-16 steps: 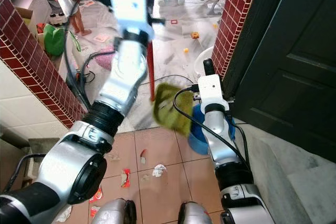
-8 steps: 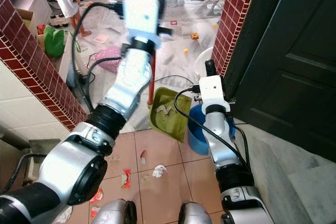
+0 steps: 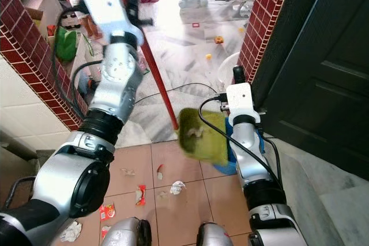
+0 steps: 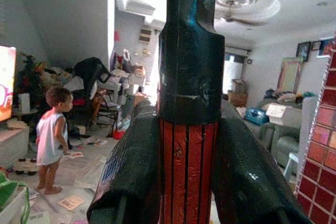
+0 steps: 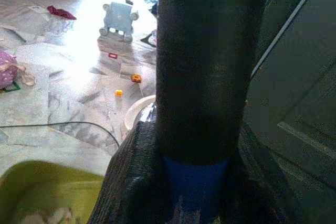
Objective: Sweep floor
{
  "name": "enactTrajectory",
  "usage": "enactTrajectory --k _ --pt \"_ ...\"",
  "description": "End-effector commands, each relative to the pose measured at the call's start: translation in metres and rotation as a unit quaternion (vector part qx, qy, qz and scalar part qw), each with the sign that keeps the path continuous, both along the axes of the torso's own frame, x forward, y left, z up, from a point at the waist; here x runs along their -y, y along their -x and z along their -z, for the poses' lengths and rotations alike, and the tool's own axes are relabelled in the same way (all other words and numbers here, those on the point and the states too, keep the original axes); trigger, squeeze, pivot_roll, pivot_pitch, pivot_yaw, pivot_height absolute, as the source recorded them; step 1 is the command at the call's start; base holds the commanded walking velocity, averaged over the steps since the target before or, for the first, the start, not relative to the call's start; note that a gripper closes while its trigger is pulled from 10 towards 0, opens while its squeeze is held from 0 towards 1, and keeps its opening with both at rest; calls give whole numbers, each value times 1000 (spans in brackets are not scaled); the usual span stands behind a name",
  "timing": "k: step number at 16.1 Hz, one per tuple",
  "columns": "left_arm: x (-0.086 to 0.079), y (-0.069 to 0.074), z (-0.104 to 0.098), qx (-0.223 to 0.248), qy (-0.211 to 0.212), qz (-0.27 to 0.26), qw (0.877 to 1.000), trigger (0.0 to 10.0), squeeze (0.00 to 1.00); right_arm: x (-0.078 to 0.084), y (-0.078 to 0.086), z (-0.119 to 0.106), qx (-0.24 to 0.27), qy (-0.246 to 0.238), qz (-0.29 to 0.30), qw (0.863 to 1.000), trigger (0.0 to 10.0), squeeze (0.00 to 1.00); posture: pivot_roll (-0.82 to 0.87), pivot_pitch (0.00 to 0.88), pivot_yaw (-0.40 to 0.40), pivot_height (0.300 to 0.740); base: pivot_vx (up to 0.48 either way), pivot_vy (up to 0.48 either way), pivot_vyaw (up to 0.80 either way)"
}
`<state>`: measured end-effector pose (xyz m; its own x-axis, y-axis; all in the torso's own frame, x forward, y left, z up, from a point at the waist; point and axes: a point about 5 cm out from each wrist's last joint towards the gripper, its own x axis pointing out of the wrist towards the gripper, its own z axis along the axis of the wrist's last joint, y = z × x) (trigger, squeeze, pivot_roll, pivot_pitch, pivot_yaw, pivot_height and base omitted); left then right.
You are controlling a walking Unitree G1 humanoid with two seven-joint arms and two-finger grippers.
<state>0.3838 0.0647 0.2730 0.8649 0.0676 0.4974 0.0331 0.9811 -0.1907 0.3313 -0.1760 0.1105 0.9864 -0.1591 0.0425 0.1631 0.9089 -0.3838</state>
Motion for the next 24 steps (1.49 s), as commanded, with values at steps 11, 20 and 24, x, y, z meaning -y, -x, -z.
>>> enactTrajectory --k 11,20,24 --pt "-17 0 -29 51 2 -24 998 10000 0 23 20 8 -10 43 -1 999 10000 0 -82 11 23 740 0 -232 0" --pt "4 7 -19 114 -104 -9 988 10000 0 20 28 3 4 28 -30 999 10000 0 -109 18 23 740 0 0 0" --pt "49 23 5 118 -135 63 982 10000 0 11 29 -6 23 22 -50 998 10000 0 -137 31 33 740 0 0 0"
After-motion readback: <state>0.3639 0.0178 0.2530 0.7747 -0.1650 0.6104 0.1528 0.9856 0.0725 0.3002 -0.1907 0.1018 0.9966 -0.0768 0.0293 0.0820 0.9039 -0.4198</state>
